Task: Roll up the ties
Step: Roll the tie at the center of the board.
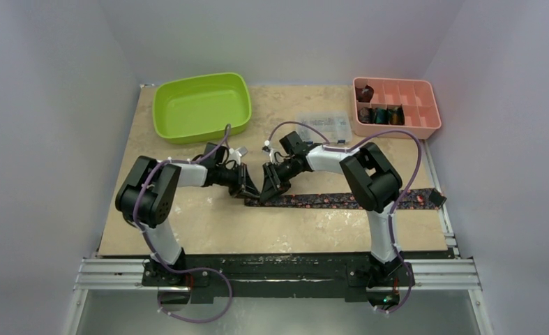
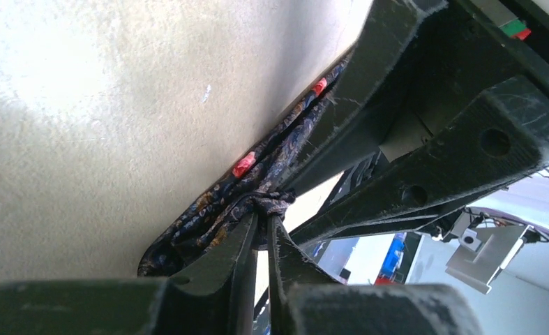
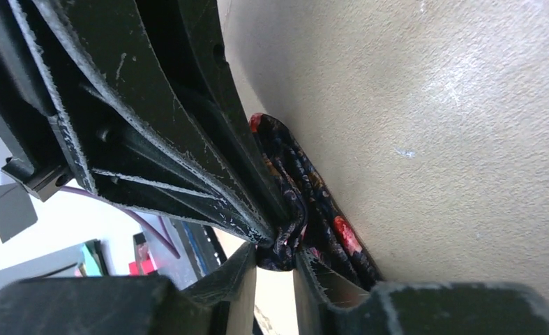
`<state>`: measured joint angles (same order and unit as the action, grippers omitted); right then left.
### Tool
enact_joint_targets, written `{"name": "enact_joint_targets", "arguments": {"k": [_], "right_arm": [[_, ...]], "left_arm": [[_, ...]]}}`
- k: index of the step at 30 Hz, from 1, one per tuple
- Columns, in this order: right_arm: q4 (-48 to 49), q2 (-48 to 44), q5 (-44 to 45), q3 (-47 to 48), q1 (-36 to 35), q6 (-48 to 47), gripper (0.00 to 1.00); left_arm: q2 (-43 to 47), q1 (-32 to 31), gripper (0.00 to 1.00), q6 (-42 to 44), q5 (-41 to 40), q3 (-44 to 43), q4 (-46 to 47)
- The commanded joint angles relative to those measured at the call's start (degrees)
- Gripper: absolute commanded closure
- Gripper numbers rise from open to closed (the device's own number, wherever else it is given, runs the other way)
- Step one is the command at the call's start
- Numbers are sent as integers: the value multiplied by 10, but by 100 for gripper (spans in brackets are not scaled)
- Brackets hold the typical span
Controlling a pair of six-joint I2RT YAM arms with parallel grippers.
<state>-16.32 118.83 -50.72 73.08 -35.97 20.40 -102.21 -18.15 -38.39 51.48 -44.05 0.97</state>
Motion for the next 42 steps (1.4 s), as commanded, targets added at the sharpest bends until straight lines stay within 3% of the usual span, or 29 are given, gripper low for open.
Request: {"name": "enact_joint_targets", "arguments": {"k": [1, 6, 11, 15, 18, 20, 23, 34, 42], "right_arm": [[-5, 1, 0, 6, -2, -27, 80], [-22, 9, 4, -5, 3, -56, 90], [-16, 12, -7, 2, 4, -52, 91], [-18, 22, -13, 11, 5, -51, 91], [-19, 28, -14, 13, 5, -54, 92], [-17, 33, -18, 13, 5, -53, 92], [-17, 37, -22, 17, 6, -53, 92], [-14, 37, -31, 19, 7, -51, 92], [-14, 34, -35, 15, 7, -56, 92]], "left_arm": [[35, 2, 86, 27, 6, -18, -36], [103, 38, 64, 106, -8, -19, -98], [219, 44, 44, 303, -31, -33, -192], [312, 19, 31, 502, -57, -56, -241], [311, -16, 22, 691, -95, -107, -365], [304, -38, 20, 818, -127, -90, -412], [299, -62, 19, 927, -157, -42, -409], [175, -175, 19, 919, -274, -71, -346], [87, -203, 26, 884, -334, -124, -331]]}}
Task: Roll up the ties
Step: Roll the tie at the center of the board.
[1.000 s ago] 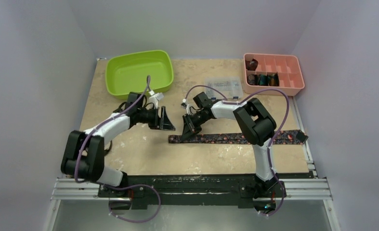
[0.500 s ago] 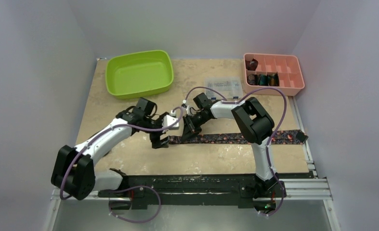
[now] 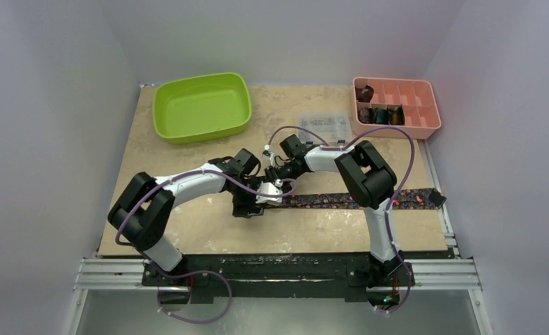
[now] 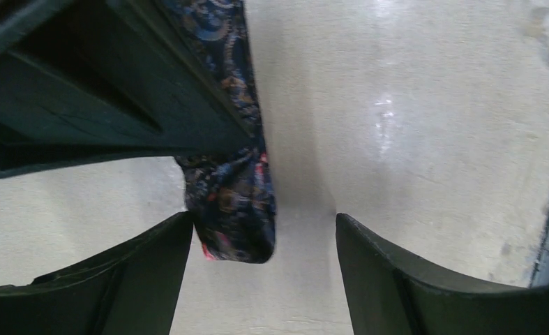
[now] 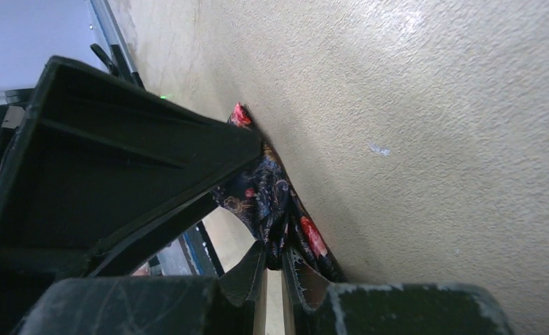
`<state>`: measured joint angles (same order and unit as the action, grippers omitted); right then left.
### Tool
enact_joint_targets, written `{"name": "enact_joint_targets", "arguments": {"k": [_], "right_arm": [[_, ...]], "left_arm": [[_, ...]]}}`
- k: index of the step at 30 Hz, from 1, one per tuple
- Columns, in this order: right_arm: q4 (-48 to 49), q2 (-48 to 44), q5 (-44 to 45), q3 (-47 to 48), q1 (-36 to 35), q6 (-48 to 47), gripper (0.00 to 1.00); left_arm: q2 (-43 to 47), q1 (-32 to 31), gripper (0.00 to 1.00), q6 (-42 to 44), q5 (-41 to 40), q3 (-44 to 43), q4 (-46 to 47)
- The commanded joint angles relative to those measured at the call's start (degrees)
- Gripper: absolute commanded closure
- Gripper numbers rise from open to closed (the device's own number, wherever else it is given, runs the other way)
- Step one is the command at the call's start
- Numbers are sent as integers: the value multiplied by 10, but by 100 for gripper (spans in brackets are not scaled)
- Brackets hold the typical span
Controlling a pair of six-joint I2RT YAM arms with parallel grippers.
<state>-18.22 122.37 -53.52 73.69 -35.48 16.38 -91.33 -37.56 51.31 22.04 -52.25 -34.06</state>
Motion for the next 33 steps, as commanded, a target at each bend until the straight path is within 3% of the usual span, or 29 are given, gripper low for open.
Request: {"name": "enact_joint_targets", "arguments": {"k": [1, 5, 10, 17, 26, 30, 33], "right_arm": [[5, -3, -7, 9, 2, -14, 92], [6, -4, -6, 10, 3, -14, 92], [9, -3, -10, 10, 2, -14, 92], [7, -2, -14, 14, 3, -15, 91], [16, -13, -19, 18, 6, 14, 73], [18, -13, -22, 26, 6, 28, 74], [16, -13, -24, 31, 7, 30, 82]], "left_arm": [[-27, -10, 27, -15, -44, -45, 19], [-9, -13, 30, -29, -49, -49, 26], [-7, -14, 25, -10, -42, -38, 29], [-37, -24, 33, -10, -62, -48, 15], [-44, -40, 60, -24, -84, -38, 19], [-42, -41, 62, -24, -82, -36, 19], [-43, -41, 63, -23, -82, -36, 20]]}}
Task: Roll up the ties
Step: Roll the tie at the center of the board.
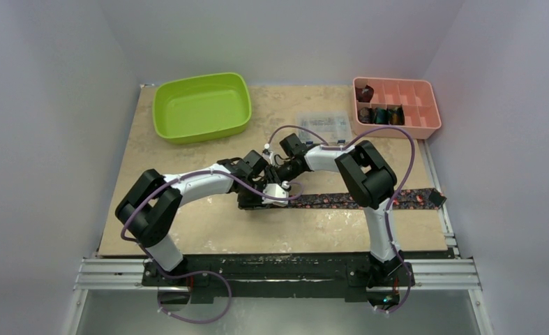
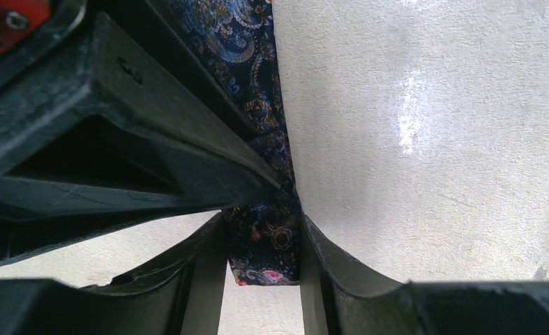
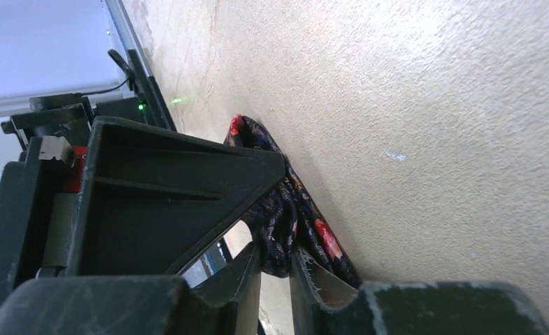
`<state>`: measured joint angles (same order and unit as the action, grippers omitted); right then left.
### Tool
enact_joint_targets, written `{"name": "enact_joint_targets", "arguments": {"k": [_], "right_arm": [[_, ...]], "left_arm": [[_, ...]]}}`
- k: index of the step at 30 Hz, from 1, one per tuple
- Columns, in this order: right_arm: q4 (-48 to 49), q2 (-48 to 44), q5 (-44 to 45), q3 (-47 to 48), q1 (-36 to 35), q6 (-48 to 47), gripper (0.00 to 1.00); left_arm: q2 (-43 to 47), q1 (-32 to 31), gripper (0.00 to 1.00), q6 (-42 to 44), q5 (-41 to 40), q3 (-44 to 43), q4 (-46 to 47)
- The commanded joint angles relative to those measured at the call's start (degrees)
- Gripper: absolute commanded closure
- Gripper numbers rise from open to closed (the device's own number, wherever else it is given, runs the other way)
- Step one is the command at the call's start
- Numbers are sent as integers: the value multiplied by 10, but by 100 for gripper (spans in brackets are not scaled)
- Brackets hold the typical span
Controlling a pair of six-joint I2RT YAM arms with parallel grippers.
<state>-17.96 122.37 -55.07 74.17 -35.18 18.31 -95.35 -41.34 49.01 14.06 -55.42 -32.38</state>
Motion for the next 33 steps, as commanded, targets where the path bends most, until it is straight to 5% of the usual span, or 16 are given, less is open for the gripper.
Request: {"name": "enact_joint_targets", "arguments": {"k": [1, 6, 15, 25, 33], "right_arm": [[12, -15, -7, 26, 4, 10, 85], [-18, -11, 10, 24, 4, -16, 100], [-47, 22, 51, 35, 4, -56, 100], [-50, 33, 66, 43, 5, -56, 100], [-46, 32, 60, 41, 5, -52, 100]], "left_arm": [[-3, -3, 63, -1, -3, -5, 2], [3, 2, 52, -14, -10, -9, -1], [34, 47, 43, -1, 35, 3, -23], [47, 46, 63, -15, 93, -16, -54], [29, 30, 67, -62, 93, -65, -66]]}}
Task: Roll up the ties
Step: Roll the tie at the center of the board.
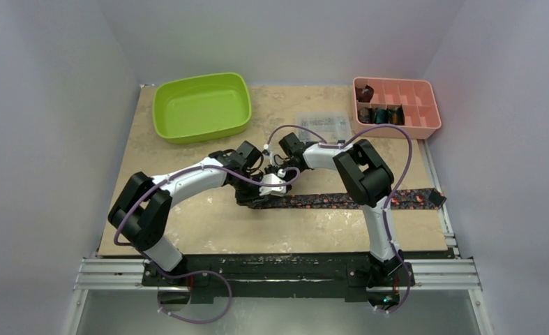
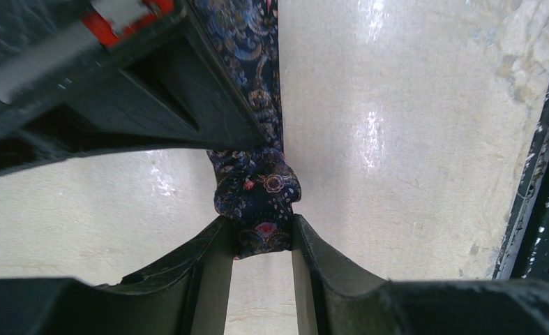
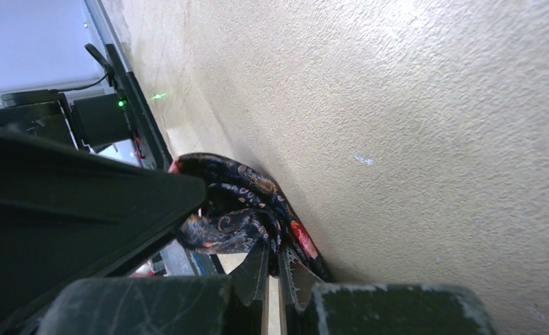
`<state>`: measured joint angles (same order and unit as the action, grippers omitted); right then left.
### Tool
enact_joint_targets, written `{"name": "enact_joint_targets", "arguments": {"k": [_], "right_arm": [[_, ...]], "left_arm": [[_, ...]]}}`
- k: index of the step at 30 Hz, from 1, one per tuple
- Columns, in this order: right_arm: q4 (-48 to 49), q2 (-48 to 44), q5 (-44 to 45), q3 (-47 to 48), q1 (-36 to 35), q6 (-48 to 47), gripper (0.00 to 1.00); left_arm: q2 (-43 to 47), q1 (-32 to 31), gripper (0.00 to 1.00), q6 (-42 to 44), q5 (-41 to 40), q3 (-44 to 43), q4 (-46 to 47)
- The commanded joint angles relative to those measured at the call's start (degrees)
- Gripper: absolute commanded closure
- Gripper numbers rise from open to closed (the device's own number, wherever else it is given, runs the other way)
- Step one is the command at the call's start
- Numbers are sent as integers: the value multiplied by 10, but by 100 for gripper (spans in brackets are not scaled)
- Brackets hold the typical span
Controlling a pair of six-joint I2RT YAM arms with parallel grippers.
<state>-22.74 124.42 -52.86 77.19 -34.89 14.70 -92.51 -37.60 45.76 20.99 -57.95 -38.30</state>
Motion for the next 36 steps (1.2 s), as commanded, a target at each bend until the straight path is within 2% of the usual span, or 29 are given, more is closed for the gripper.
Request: {"name": "enact_joint_targets", "arguments": {"k": [1, 9, 13, 18, 22, 25, 27, 31, 36], "right_arm": [[2, 11, 38, 11, 2, -16, 100], [4, 5, 30, 9, 4, -14, 100], [3, 1, 21, 9, 9, -13, 100], [24, -6, -5, 5, 17, 8, 100], [18, -15, -23, 11, 20, 11, 95], [4, -25, -14, 11, 21, -3, 100], [-22, -21, 5, 11, 22, -29, 100], [-77, -3, 39, 0, 31, -94, 100], [-97, 3, 52, -15, 54, -123, 100]], "left_arm": [[-2, -8, 66, -35, 26, -46, -6], [-52, -26, 60, -69, 18, -98, -21], [-83, -37, 62, -69, 0, -122, -43], [-77, -41, 64, -62, 1, -115, -41], [-74, -41, 65, -61, -9, -109, -39], [-75, -41, 66, -61, -11, -110, -39], [-75, -41, 66, -64, -4, -112, -35], [-75, -43, 57, -69, -1, -122, -32], [-36, -37, 38, -100, 41, -110, 14]]}}
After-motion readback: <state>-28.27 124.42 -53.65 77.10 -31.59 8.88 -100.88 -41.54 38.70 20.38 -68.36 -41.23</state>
